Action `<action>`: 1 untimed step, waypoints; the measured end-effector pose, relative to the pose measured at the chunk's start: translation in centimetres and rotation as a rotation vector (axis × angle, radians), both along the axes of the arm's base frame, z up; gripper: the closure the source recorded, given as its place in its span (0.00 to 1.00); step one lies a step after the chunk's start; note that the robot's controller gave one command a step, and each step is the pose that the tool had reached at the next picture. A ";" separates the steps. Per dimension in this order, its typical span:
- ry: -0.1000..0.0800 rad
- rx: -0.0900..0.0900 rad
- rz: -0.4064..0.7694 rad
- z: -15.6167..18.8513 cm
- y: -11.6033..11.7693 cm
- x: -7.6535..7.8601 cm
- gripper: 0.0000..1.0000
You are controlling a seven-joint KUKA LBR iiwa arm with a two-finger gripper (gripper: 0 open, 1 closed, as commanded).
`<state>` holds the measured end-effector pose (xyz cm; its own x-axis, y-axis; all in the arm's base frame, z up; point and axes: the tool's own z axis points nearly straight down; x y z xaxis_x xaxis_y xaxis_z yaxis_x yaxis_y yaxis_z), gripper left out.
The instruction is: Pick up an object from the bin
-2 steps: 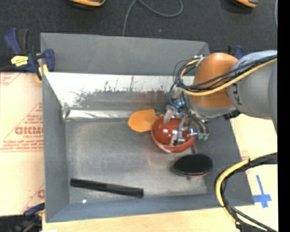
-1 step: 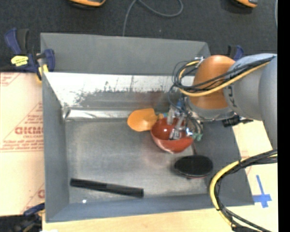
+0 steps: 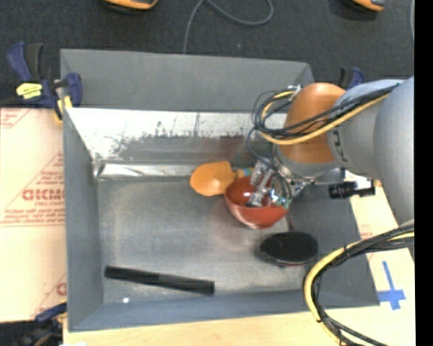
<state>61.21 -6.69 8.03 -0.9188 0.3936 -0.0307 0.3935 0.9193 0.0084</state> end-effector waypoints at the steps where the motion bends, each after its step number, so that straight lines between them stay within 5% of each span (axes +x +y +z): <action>1: 0.004 0.002 0.042 6.3 0.0 0.5 0.00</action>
Offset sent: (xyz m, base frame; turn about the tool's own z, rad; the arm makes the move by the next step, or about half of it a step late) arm 0.0018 0.0160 0.0665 -0.0290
